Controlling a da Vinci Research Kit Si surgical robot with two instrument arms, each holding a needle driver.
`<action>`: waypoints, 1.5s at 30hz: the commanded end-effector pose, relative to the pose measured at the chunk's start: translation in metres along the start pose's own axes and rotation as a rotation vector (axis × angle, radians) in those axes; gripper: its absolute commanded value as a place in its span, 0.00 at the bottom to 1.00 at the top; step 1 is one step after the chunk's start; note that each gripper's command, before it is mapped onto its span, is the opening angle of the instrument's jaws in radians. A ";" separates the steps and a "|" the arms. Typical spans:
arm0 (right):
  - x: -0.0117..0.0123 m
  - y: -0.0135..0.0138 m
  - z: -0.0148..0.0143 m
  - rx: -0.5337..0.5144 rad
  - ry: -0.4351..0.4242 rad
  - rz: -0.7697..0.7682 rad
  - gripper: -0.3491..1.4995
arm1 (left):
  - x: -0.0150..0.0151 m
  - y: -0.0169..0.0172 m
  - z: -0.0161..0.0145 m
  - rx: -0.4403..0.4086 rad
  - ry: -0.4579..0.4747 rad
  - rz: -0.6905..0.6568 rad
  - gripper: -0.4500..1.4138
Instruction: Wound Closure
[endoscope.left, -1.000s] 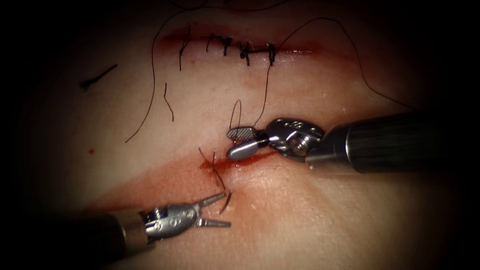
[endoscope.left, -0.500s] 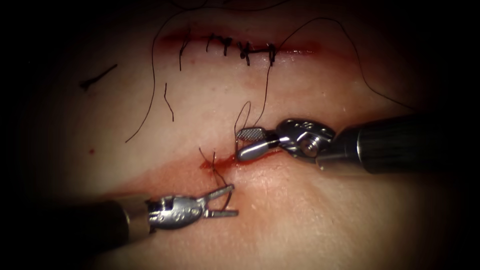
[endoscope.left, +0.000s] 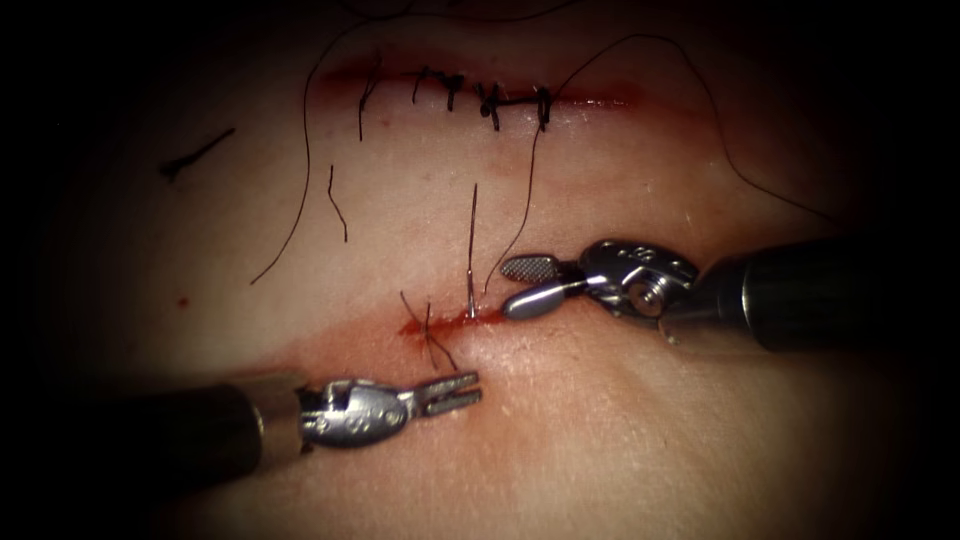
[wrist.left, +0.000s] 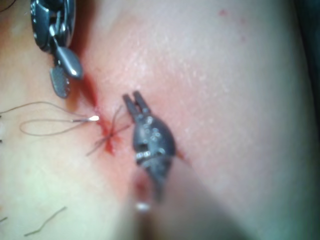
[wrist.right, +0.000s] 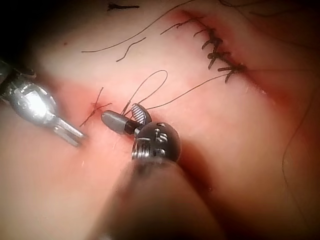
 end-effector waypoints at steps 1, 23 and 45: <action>-0.0007 -0.0001 0.0007 0.004 0.001 0.001 0.71 | -0.0002 0.0005 0.0007 -0.015 0.008 -0.027 0.00; -0.0018 -0.0013 -0.0022 0.007 0.013 -0.003 0.67 | 0.0119 -0.0007 -0.0047 -0.260 0.029 -0.362 0.00; -0.0034 -0.0078 -0.0027 -0.140 0.001 -0.227 0.68 | 0.0204 -0.0114 -0.0116 0.146 0.040 -0.104 0.00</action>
